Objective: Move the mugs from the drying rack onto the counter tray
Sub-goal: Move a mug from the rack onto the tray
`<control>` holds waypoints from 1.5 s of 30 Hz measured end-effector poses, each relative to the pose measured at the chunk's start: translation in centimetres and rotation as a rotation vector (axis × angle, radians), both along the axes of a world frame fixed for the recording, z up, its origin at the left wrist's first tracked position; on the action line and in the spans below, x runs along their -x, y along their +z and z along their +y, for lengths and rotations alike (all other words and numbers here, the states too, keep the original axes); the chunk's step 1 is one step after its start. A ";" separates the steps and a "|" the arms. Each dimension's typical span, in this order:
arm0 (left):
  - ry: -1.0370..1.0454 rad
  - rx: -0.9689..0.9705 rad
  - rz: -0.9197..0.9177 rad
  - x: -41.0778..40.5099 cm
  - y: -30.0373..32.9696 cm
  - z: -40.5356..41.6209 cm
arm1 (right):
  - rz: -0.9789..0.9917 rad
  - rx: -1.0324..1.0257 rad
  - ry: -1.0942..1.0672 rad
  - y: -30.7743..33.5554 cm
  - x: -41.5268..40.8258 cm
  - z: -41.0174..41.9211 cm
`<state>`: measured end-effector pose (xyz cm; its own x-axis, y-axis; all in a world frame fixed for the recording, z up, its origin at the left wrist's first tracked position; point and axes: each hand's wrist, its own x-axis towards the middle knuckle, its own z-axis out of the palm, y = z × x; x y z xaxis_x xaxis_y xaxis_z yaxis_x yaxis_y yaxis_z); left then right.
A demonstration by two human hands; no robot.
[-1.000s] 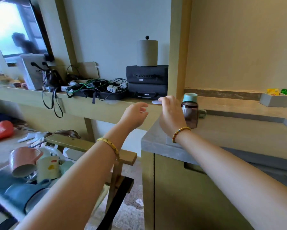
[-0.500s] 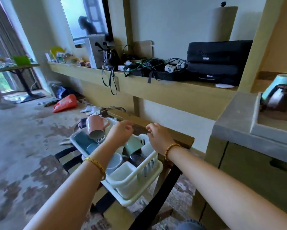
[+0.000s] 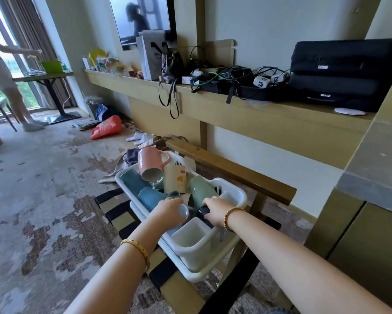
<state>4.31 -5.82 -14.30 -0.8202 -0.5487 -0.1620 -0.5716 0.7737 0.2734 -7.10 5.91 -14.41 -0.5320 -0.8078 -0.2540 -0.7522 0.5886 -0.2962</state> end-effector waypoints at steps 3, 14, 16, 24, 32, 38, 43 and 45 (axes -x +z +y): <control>-0.044 0.054 -0.110 -0.7 -0.9 -0.3 | 0.012 -0.046 -0.001 -0.3 0.1 -0.3; -0.080 0.011 -0.047 0.2 -1.3 0.1 | 0.056 -0.288 0.056 -0.4 1.2 -1.6; -0.072 -0.013 0.011 1.0 -1.1 0.2 | 0.052 -0.225 0.027 -0.2 1.4 -1.8; 0.145 -0.229 0.195 5.6 -0.5 -1.1 | 0.158 0.070 -0.085 0.2 3.8 -2.2; 0.280 -0.180 0.279 9.6 -1.1 -0.5 | 0.217 -0.004 -0.027 -0.7 4.7 -3.3; 0.543 -0.128 0.479 9.2 -0.4 -3.8 | 0.086 0.223 -0.003 -1.0 5.7 -5.1; 0.681 -0.401 0.342 10.4 -1.0 -5.9 | 0.016 0.147 0.060 -1.3 5.7 -6.9; 0.701 -0.432 0.333 10.9 -1.3 -6.7 | -0.024 0.132 0.064 -1.5 6.0 -7.2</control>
